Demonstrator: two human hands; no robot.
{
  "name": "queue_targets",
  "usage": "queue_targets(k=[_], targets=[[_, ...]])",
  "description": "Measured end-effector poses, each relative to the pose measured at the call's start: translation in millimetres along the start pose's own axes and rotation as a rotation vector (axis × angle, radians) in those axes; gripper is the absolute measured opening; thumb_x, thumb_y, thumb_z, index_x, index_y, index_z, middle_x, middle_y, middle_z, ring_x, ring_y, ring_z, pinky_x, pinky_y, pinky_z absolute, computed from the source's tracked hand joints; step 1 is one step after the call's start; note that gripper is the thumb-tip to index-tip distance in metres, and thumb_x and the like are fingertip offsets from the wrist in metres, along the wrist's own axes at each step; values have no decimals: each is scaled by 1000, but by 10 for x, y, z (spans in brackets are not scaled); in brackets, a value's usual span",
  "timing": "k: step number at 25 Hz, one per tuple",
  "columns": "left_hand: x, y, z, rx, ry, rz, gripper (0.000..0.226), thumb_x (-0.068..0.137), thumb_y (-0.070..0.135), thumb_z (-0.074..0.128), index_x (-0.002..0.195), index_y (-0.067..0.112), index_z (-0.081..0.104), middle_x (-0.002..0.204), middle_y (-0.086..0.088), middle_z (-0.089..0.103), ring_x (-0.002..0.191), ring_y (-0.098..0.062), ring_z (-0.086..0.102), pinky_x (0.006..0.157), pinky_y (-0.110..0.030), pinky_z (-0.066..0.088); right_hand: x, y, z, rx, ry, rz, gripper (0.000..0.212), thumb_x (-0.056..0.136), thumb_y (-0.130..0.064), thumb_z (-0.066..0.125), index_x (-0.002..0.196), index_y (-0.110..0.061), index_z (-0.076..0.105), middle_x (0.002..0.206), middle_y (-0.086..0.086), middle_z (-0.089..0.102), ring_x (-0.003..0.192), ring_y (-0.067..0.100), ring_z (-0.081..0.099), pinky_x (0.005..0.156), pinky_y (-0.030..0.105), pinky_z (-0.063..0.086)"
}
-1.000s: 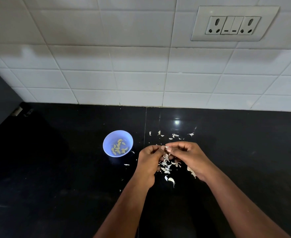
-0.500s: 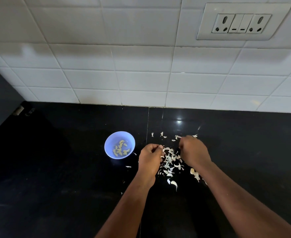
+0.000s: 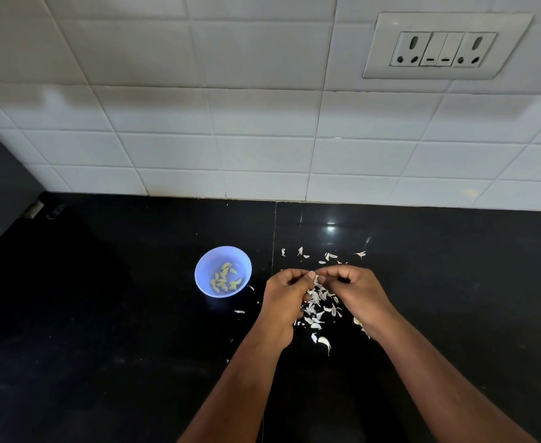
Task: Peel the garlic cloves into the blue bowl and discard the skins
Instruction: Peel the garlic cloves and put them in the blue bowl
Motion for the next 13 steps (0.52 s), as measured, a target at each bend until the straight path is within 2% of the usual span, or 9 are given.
queue_targets(k=[3, 9, 13], targets=[[-18, -16, -7, -12, -2, -30, 10, 97, 25, 74, 101, 17, 77, 81, 6, 71, 66, -6, 58, 47, -20, 37, -66, 27, -8, 93, 35, 33, 12, 94, -12, 75, 99, -19, 83, 95, -2, 81, 98, 13, 76, 90, 27, 57], [-124, -155, 38, -76, -82, -203, 19, 96, 34, 76, 104, 17, 80, 84, 5, 74, 66, -6, 60, 52, -22, 36, -160, -75, -44, 60, 57, -38, 11, 93, -13, 77, 99, -20, 82, 97, -6, 80, 97, 6, 73, 80, 12, 53], [-149, -49, -16, -8, -21, -69, 8, 97, 23, 75, 99, 17, 79, 81, 3, 71, 63, -6, 55, 48, -20, 35, -200, -174, -43, -105, 44, -102, 14, 93, -12, 77, 95, -25, 81, 92, -11, 78, 89, 2, 72, 77, 11, 52]])
Point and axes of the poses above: each hand's wrist, its own x-axis towards the middle knuckle, its own z-axis out of the palm, y = z × x, the point moved 10 cm from there along x, towards the middle knuckle
